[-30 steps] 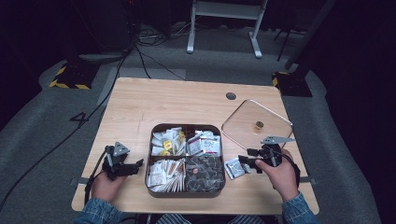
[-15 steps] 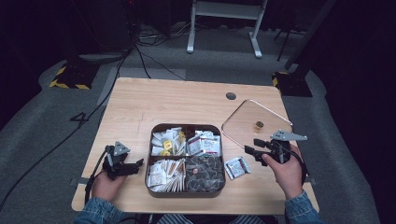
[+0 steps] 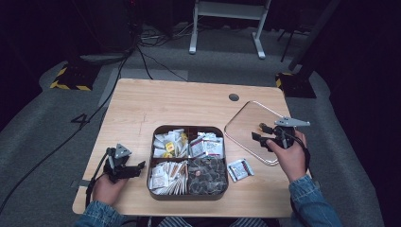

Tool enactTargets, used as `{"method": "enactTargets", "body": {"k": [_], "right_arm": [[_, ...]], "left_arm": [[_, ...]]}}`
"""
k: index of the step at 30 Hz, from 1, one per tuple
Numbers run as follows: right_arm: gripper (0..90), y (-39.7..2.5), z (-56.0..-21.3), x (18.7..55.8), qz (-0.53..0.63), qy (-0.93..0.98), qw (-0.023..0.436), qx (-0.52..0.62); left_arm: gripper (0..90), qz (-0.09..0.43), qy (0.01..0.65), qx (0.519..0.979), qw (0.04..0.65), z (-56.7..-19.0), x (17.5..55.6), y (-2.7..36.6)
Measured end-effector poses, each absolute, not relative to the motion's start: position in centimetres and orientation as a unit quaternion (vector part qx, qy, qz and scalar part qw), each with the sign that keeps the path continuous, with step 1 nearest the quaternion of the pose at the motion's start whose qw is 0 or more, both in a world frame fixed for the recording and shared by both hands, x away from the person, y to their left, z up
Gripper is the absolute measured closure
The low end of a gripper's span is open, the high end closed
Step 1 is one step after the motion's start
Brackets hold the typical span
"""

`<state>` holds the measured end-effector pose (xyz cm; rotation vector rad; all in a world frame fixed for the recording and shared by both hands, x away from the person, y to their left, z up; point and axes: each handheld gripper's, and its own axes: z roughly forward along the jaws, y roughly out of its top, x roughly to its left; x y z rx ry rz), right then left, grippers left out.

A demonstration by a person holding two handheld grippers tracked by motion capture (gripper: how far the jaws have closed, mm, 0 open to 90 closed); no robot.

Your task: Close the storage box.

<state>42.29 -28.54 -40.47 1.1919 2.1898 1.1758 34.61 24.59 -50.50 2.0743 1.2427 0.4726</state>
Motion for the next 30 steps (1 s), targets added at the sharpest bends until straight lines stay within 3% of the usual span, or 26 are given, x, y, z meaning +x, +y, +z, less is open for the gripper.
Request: {"method": "enactTargets", "body": {"k": [15,30], "right_arm": [[37.9,-30.6,-43.7,48.5,0.370,0.776,0.201,0.469],[37.1,-32.6,-48.1,51.2,0.321,0.770,0.195,0.515]], "left_arm": [[21.4,0.181,0.474,0.795,0.332,-50.5,34.6,24.6],[21.4,0.180,0.475,0.795,0.333,-50.5,34.7,24.5]]}}
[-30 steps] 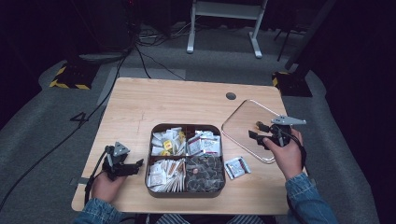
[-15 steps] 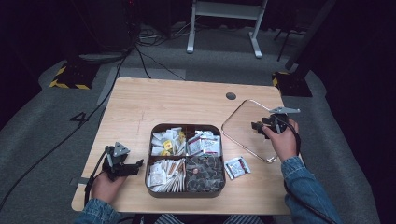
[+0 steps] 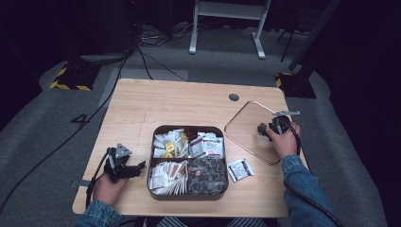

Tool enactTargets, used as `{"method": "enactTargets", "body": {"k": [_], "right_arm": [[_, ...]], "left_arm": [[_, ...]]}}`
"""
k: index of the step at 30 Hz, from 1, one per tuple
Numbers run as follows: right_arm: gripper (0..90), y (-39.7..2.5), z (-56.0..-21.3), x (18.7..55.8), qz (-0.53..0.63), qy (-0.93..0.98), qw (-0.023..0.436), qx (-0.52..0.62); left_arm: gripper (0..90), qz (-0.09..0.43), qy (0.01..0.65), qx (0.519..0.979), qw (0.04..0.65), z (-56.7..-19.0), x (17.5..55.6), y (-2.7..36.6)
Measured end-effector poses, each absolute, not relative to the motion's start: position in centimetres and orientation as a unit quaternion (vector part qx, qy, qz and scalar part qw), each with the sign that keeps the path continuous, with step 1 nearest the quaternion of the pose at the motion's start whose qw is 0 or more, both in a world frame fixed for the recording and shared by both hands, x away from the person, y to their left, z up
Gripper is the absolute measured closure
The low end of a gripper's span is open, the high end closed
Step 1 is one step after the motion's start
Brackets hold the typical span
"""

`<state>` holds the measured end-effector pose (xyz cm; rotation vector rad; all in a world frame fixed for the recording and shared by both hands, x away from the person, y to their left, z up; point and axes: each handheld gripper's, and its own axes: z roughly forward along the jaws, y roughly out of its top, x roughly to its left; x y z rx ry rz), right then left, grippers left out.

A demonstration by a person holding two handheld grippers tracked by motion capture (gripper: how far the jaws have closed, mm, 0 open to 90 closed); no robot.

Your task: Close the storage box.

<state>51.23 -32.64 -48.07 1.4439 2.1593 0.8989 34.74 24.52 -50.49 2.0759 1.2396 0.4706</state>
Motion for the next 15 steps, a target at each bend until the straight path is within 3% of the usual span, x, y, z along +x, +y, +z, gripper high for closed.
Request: {"method": "enactTargets", "body": {"k": [2,6,15], "right_arm": [[39.1,-32.67,-48.47,51.28,0.320,0.774,0.196,0.510],[54.6,-32.42,-48.65,51.34,0.306,0.798,0.200,0.479],[57.8,-32.19,-49.26,51.48,0.332,0.780,0.218,0.485]], "left_arm": [[21.4,0.180,0.475,0.795,0.333,-50.49,34.74,24.52],[21.4,0.180,0.475,0.795,0.333,-50.49,34.74,24.52],[21.4,0.180,0.475,0.795,0.333,-50.50,34.74,24.52]]}}
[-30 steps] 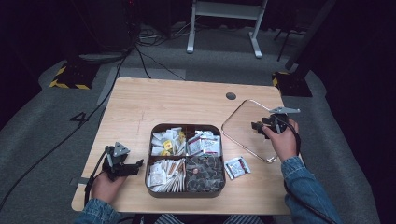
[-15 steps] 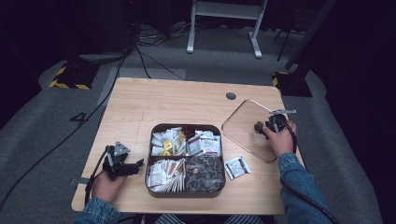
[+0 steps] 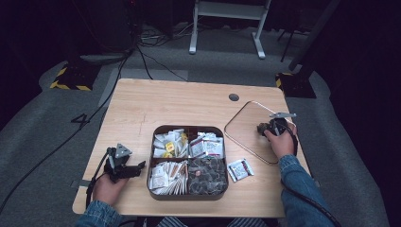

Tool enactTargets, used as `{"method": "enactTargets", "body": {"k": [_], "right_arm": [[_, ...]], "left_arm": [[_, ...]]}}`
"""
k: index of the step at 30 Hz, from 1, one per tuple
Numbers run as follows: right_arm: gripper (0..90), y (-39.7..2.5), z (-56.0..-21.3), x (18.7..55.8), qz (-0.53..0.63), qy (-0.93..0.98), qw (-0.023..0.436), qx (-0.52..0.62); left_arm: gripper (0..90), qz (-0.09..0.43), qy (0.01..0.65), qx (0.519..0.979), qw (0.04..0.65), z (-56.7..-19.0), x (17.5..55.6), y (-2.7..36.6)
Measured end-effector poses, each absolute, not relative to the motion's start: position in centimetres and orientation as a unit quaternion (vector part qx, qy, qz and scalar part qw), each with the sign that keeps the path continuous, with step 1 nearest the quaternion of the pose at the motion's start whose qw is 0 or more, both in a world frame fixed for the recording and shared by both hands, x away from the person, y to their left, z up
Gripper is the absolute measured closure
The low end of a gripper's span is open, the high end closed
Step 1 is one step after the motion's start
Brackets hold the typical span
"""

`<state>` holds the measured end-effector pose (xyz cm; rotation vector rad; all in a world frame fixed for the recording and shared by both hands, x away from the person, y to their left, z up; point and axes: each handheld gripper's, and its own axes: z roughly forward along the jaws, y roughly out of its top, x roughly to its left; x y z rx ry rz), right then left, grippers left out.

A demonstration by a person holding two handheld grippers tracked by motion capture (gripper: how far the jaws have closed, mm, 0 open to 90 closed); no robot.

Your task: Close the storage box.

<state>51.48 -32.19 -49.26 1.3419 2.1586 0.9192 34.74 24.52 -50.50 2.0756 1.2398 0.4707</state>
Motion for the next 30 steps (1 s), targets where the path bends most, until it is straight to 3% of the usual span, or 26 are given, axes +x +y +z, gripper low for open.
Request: {"method": "enactTargets", "body": {"k": [17,30], "right_arm": [[58.9,-32.2,-49.4,51.3,0.344,0.769,0.221,0.492],[58.9,-32.6,-47.0,50.9,0.356,0.772,0.212,0.483]], "left_arm": [[21.4,0.180,0.475,0.795,0.333,-50.5,34.7,24.5],[21.4,0.180,0.475,0.795,0.333,-50.5,34.7,24.5]]}}
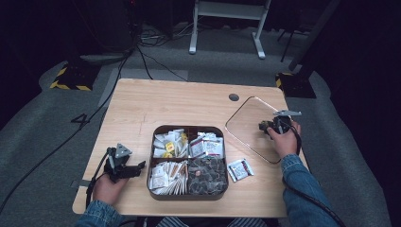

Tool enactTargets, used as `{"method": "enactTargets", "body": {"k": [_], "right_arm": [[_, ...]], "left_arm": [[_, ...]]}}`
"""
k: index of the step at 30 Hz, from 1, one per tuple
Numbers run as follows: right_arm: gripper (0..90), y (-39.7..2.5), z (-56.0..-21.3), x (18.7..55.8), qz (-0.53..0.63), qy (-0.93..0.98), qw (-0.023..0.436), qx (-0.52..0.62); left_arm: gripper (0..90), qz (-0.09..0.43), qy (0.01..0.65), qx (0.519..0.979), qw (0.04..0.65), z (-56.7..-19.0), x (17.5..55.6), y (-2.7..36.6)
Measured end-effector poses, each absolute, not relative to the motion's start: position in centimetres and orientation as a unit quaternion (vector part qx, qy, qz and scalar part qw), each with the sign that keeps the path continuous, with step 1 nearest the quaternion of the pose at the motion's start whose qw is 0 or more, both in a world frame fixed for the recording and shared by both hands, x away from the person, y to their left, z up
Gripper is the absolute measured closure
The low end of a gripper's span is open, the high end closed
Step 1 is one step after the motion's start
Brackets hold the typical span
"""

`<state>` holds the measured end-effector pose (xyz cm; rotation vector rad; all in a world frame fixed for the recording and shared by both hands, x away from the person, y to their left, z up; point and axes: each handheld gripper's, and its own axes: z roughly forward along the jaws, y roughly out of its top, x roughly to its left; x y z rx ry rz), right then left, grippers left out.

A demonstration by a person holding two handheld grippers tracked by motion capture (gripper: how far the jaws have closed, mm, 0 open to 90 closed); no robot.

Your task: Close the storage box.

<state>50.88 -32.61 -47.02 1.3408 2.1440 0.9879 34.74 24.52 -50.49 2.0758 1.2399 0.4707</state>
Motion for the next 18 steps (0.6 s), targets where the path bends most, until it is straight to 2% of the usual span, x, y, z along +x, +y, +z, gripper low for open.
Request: {"method": "enactTargets", "body": {"k": [18], "right_arm": [[59.0,-32.1,-42.0,49.0,0.394,0.770,0.212,0.455]], "left_arm": [[21.5,0.180,0.475,0.795,0.333,-50.5,34.7,24.5]]}}
